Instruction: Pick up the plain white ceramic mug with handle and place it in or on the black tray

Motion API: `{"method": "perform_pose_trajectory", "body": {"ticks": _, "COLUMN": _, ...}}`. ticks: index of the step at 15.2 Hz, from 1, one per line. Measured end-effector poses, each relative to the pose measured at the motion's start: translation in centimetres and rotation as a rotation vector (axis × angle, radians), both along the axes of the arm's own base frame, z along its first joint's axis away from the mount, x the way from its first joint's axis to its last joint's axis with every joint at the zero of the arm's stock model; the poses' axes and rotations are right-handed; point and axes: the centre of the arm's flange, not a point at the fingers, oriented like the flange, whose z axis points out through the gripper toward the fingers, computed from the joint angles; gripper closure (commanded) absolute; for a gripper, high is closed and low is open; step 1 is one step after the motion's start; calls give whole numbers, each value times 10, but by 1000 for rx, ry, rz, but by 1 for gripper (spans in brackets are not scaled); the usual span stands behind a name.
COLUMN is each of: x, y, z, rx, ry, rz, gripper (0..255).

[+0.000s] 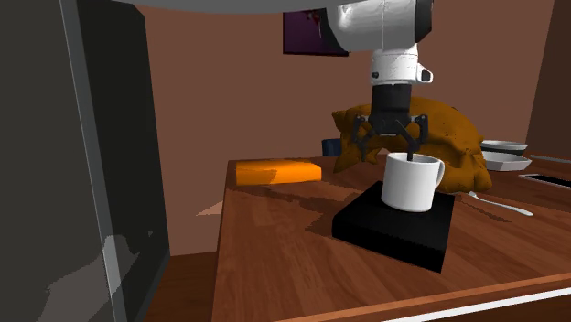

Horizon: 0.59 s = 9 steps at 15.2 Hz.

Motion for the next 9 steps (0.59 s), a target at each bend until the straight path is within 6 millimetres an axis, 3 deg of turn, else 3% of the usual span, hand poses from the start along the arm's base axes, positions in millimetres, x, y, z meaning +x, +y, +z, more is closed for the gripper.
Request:
{"method": "perform_pose_trajectory", "body": {"ticks": 3, "x": 2, "y": -2, "z": 28, "rx": 0, "ry": -1, "rz": 0, "gripper": 0}}
{"method": "perform_pose_trajectory", "body": {"ticks": 9, "x": 1, "y": 1, "z": 35, "rx": 0, "ry": 1, "rz": 0, "gripper": 0}}
